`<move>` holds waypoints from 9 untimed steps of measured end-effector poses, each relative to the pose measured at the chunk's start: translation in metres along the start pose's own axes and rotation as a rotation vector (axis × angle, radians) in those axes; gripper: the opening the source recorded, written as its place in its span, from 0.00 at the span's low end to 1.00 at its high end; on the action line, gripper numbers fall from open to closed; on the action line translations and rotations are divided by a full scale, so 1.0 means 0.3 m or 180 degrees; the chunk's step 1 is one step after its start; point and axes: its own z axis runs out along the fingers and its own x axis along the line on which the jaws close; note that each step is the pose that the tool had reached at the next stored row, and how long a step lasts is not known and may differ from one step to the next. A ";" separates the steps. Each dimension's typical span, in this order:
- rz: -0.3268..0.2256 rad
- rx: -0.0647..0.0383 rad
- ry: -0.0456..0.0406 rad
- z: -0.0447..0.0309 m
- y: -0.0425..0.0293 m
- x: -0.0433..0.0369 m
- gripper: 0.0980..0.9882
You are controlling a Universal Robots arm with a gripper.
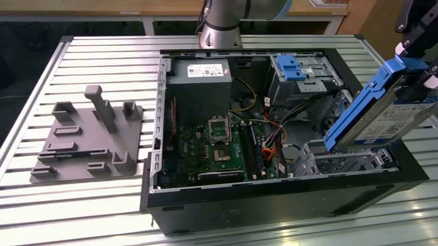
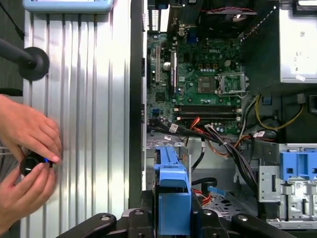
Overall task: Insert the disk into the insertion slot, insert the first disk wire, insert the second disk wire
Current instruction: 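Insert the disk into the insertion slot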
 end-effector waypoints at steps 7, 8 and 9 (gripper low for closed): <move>-0.0006 -0.0003 -0.0148 -0.001 0.000 0.008 0.30; -0.0007 -0.0003 -0.0149 -0.001 0.000 0.008 0.30; -0.0006 -0.0003 -0.0150 0.000 0.000 0.008 0.30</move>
